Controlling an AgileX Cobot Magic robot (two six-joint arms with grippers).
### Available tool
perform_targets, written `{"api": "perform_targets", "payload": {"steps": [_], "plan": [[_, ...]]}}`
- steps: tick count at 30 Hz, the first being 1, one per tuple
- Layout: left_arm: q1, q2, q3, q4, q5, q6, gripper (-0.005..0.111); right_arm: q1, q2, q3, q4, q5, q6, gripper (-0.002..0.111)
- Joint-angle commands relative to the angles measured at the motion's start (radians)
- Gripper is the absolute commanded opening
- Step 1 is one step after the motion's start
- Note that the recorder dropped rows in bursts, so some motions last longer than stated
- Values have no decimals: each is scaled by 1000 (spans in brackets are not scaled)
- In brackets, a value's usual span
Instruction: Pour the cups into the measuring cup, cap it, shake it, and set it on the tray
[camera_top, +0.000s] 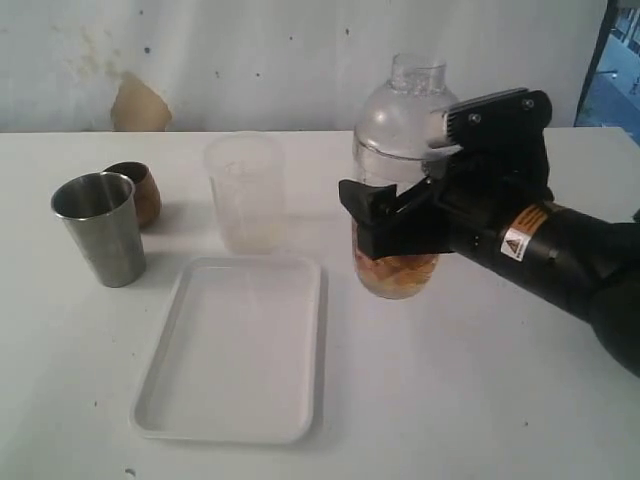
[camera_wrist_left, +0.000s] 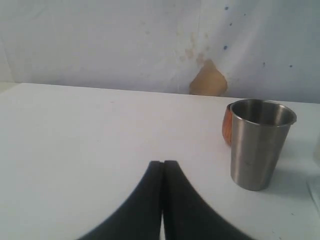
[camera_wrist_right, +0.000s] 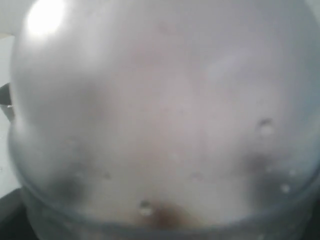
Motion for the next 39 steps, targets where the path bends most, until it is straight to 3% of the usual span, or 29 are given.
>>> {"api": "perform_targets", "payload": {"steps": [1, 3, 14, 27, 31, 39], "plan": [[1, -4, 5, 0, -8, -2, 0, 3, -29, -6, -94, -53, 30, 0], [1, -4, 5, 0, -8, -2, 0, -16, -26, -6, 5, -61, 12, 0], [1, -4, 5, 0, -8, -2, 0, -15, -24, -6, -32, -60, 0, 0], [1, -4, 5, 0, -8, -2, 0, -74, 158, -126, 65, -181, -243, 0], [1, -4, 5, 0, -8, -2, 0, -135, 267, -253, 67, -167, -229, 0], [1, -4, 5, 0, -8, -2, 0, -165, 513, -622, 60, 87, -204, 0]]}}
